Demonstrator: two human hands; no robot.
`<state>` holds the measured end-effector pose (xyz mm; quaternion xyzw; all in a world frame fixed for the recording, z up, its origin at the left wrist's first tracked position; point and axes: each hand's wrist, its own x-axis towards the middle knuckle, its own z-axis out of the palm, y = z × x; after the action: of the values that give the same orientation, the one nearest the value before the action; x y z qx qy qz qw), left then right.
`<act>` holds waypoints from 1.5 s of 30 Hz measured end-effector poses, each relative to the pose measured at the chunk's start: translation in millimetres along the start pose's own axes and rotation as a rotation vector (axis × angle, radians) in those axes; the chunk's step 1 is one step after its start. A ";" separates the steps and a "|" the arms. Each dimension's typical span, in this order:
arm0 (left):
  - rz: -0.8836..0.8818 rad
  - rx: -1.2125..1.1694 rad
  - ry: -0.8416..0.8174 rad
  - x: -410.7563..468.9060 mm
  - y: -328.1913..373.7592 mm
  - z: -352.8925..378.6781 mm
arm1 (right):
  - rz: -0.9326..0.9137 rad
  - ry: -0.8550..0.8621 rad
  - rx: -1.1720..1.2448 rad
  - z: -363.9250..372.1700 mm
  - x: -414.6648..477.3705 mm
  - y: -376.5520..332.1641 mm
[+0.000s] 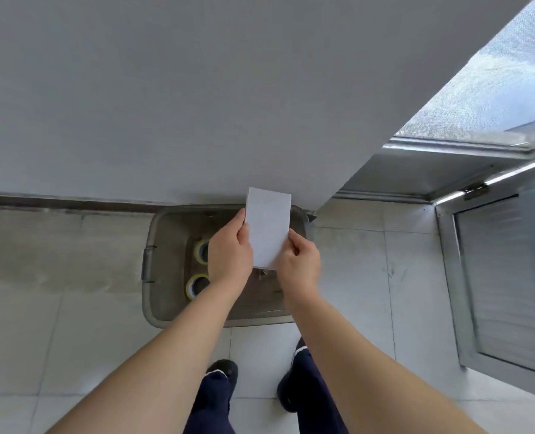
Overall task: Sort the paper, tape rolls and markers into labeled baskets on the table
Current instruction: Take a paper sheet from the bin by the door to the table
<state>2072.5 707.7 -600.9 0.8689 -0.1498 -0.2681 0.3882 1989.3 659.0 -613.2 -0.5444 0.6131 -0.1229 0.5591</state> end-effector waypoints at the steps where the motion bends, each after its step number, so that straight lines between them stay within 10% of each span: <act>1: 0.025 -0.003 -0.014 -5.8 12.6 -7.0 | 0.004 0.021 0.018 -4.4 -7.0 -8.9; 24: 0.572 -0.059 -0.344 -141.1 239.3 -82.7 | -0.154 0.496 0.539 -193.5 -181.6 -166.1; 45: 0.733 -0.074 -0.841 -408.2 323.3 9.2 | -0.116 1.001 0.563 -418.7 -357.9 -70.1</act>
<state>1719.1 682.0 -219.3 0.5639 -0.5745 -0.4441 0.3933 1605.3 728.9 -218.2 -0.2829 0.7160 -0.5542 0.3165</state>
